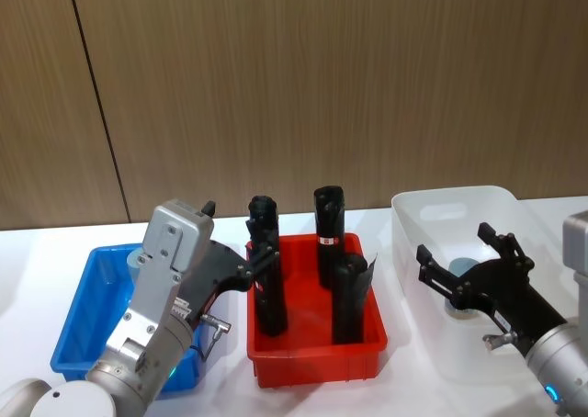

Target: Pick the cotton swabs from the blue box and place them into the white box.

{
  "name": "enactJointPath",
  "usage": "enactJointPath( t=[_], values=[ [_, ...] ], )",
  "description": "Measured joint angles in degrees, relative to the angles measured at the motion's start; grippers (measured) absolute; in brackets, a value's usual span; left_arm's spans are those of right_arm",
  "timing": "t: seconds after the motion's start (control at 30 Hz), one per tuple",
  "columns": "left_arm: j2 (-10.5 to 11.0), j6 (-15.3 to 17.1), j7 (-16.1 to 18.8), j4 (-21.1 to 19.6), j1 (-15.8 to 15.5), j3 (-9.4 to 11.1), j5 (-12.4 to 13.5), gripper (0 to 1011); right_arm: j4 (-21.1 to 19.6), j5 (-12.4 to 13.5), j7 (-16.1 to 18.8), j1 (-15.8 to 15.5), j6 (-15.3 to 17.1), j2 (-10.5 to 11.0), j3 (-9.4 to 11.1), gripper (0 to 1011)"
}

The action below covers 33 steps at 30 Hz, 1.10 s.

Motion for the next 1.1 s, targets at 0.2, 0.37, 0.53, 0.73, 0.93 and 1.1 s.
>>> enactJointPath(
  t=[0.2, 0.37, 0.53, 0.73, 0.93, 1.1],
  values=[
    [0.0, 0.0, 0.1, 0.0, 0.0, 0.0, 0.0, 1004, 0.0, 0.0, 0.0, 0.0, 0.0, 0.0, 0.0, 1001],
    [0.0, 0.0, 0.1, 0.0, 0.0, 0.0, 0.0, 1004, 0.0, 0.0, 0.0, 0.0, 0.0, 0.0, 0.0, 1001],
    [0.0, 0.0, 0.1, 0.0, 0.0, 0.0, 0.0, 1004, 0.1, 0.1, 0.4, 0.1, 0.2, 0.0, 0.1, 1001],
    [0.0, 0.0, 0.1, 0.0, 0.0, 0.0, 0.0, 1004, 0.3, 0.5, 1.6, 0.3, 1.2, 0.2, 0.2, 1001],
    [0.0, 0.0, 0.1, 0.0, 0.0, 0.0, 0.0, 1004, 0.7, 1.3, 3.9, 1.0, 3.0, 0.4, 0.5, 1001],
    [0.0, 0.0, 0.1, 0.0, 0.0, 0.0, 0.0, 1004, 1.4, 2.2, 6.5, 1.9, 5.1, 0.5, 0.6, 1001]
  ],
)
